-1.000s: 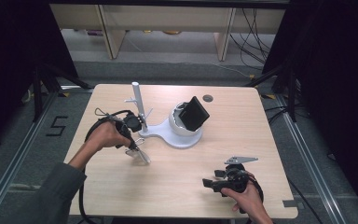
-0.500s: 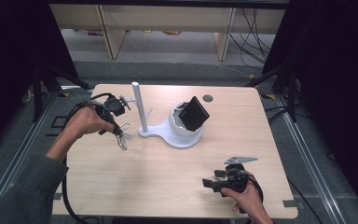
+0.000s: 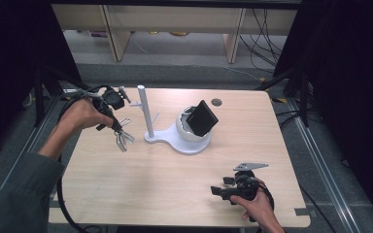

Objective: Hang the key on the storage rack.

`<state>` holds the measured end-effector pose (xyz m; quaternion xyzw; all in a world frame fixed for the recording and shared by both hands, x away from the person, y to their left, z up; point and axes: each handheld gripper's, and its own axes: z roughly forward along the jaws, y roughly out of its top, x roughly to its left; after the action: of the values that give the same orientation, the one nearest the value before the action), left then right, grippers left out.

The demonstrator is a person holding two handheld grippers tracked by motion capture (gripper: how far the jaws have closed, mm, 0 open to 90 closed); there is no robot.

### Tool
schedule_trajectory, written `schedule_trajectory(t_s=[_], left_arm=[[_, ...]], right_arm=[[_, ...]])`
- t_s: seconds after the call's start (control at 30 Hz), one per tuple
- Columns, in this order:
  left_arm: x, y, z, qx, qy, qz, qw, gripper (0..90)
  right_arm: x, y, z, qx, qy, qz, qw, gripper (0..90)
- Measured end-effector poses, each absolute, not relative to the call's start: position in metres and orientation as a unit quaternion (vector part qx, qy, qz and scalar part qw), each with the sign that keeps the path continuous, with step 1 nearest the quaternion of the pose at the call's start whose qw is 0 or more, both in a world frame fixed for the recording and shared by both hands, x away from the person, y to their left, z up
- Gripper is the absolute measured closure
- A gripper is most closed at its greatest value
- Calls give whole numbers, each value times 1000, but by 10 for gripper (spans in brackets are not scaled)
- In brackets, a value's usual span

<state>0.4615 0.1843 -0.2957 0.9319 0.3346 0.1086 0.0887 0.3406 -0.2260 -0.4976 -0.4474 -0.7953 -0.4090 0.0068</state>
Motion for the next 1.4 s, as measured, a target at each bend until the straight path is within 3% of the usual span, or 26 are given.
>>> schedule_trajectory(t_s=[0.63,1.4], left_arm=[[479,184,-271,917,363,125,105,752],[504,168,-286,915,374,115,100,751]], right_arm=[[341,-226,-497,-443,-795,-415,11,267],[342,-226,-497,-440,-794,-419,18,267]])
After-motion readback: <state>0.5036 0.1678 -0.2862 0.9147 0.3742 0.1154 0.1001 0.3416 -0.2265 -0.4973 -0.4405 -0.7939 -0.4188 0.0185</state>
